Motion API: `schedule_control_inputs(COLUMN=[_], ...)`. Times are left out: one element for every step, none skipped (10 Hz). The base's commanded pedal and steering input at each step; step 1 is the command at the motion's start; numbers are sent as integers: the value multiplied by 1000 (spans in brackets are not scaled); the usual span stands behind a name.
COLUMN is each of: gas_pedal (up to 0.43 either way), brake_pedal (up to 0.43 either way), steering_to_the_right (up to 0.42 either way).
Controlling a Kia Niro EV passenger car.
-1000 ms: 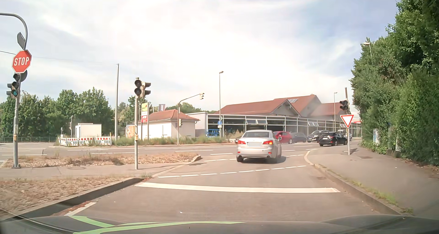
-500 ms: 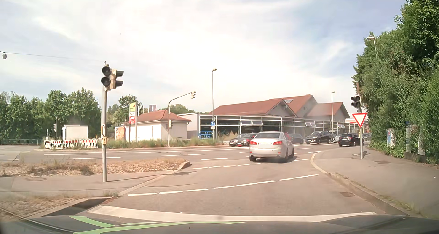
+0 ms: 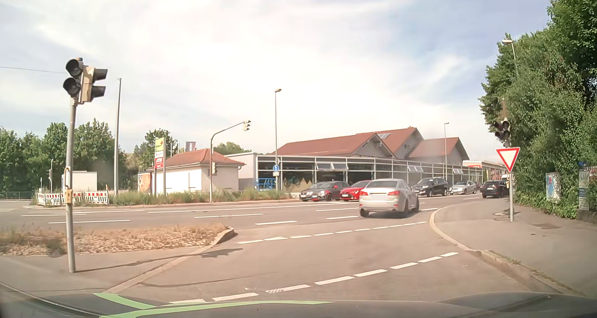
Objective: Follow the waypoints while adhering to traffic rules and regulations
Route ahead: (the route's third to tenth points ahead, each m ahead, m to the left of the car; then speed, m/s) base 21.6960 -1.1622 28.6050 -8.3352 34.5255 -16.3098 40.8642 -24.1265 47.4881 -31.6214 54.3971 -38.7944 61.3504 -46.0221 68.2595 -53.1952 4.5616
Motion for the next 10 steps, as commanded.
schedule_control_inputs(gas_pedal=[0,0,0,0,0,0,0,0,0,0], brake_pedal=[0,0,0,0,0,0,0,0,0,0], steering_to_the_right=[65,66,67,67,68,69,69,71,72,73])
